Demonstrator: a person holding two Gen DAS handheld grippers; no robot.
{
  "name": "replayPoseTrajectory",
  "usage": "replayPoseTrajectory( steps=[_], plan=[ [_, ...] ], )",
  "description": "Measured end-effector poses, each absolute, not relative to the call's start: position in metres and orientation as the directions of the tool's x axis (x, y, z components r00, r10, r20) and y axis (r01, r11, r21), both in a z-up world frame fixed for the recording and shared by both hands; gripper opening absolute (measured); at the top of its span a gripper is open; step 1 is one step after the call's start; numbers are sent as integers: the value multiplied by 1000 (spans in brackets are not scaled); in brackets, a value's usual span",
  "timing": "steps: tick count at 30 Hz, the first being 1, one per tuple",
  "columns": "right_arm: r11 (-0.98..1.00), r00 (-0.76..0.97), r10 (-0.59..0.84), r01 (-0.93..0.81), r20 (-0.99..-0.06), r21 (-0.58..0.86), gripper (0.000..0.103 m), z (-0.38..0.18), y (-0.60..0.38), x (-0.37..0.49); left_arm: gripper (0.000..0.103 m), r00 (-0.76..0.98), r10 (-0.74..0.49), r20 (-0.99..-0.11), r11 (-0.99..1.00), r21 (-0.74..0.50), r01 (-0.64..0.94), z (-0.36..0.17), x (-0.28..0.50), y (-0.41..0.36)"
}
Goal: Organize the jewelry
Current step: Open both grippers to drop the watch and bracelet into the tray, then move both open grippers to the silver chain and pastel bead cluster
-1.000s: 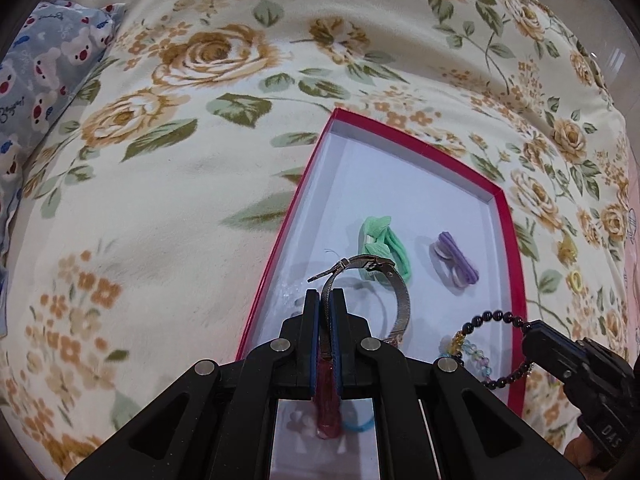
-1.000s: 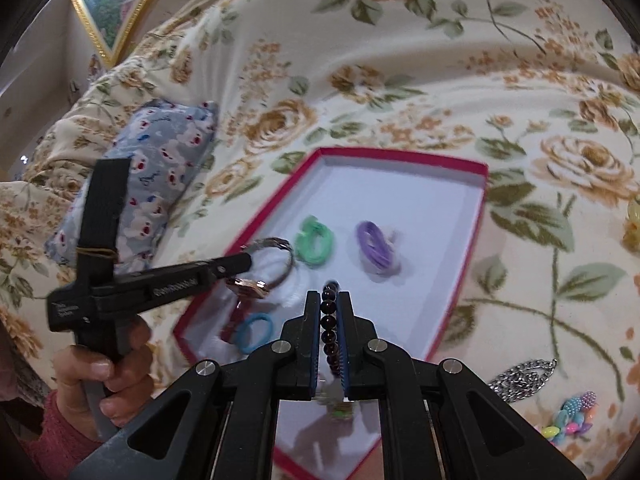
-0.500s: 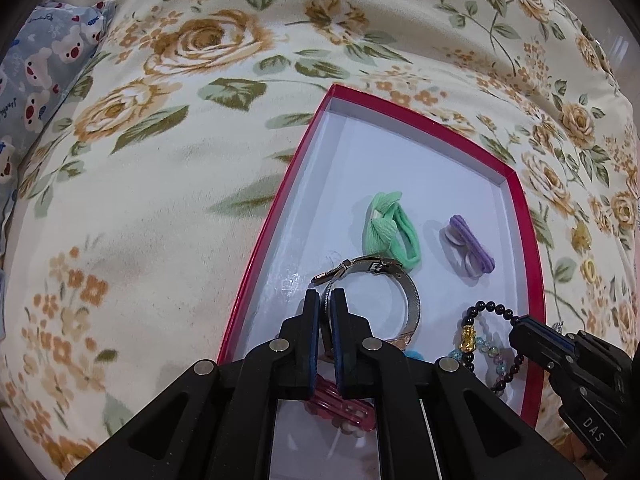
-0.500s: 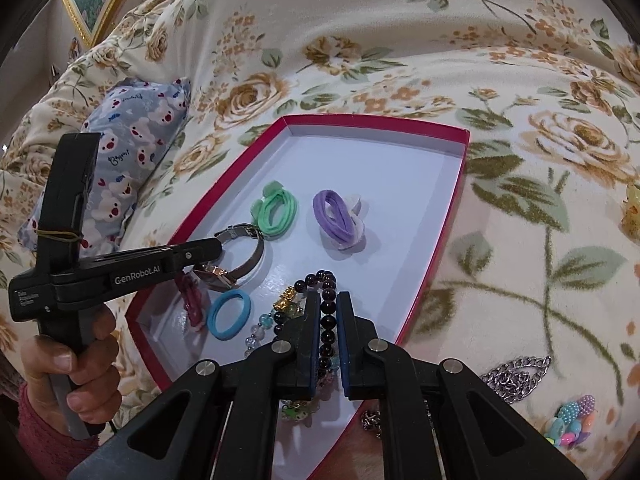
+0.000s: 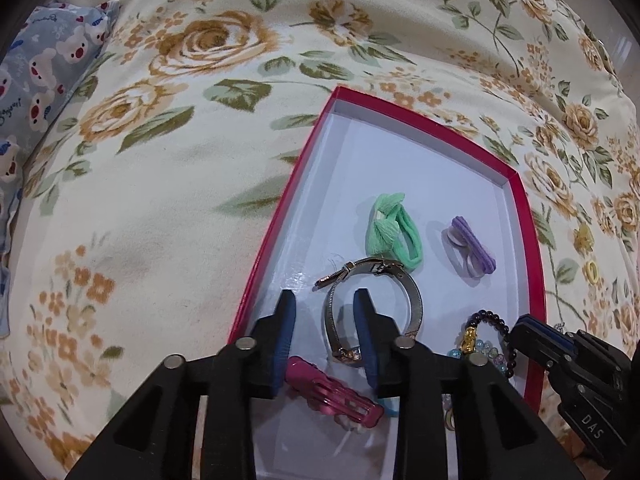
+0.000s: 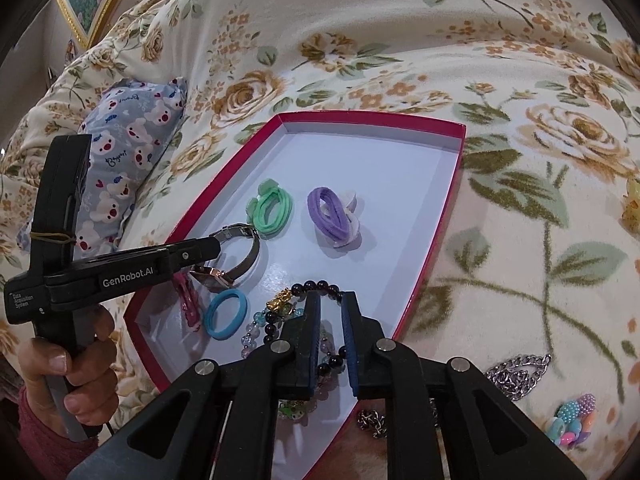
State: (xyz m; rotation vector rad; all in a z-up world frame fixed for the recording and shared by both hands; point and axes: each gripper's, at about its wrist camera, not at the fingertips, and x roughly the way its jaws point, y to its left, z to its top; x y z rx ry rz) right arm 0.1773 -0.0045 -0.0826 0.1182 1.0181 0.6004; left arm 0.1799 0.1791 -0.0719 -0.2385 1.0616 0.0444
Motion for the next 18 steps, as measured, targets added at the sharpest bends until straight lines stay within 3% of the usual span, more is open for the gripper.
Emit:
replayPoseTrajectory(
  steps=[3, 7, 12, 18],
  plan=[
    [830, 395, 532, -415, -749, 371, 18, -74, -10, 173, 30, 492, -85, -867, 972, -180, -150, -69, 177, 179],
    [830, 428, 541, -409, -724, 378, 34, -60, -22, 166, 37, 503, -93, -859, 969, -195, -153, -63, 168, 178],
    [849, 472, 523, -368, -710, 380, 36, -49, -55, 155, 46, 521, -109, -847, 965, -216, -151, -53, 151, 176],
    [883, 511, 469, -285, -720, 373, 38, -47, -99, 144, 49, 541, -146, -828, 954, -262, -144, -44, 126, 169]
  ],
)
